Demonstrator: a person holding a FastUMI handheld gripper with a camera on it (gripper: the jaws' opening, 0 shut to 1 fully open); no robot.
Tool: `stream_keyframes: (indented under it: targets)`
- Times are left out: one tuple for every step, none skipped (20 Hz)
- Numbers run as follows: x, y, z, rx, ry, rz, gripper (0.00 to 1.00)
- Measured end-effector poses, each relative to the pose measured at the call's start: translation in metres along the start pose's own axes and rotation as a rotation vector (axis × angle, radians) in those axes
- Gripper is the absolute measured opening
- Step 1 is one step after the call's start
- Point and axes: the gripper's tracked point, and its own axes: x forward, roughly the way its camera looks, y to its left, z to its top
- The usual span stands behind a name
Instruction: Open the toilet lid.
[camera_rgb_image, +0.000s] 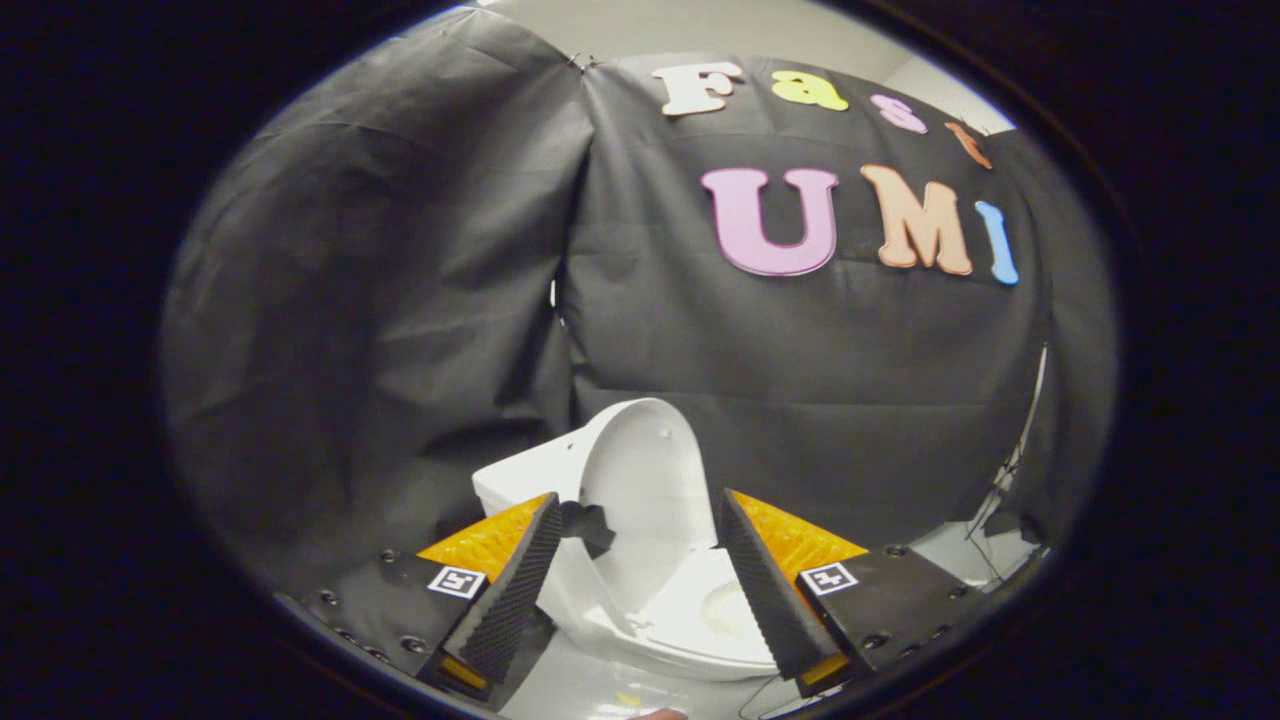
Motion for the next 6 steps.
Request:
stream_keyframes:
  targets:
    - [-0.008,-0.007,0.000,-0.001,-0.008,-0.009,0.98]
    - [-0.015,-0.015,-0.002,-0.003,-0.011,-0.013,0.98]
    - [-0.024,-0.021,-0.005,-0.011,-0.011,-0.008,0.98]
    - [-0.033,-0.030,-0.009,-0.026,-0.004,-0.010,0.98]
    - [-0.042,-0.044,-0.014,-0.034,0.004,-0.028,0.98]
    - [-0.050,-0.059,-0.021,-0.020,0.009,-0.048,0.98]
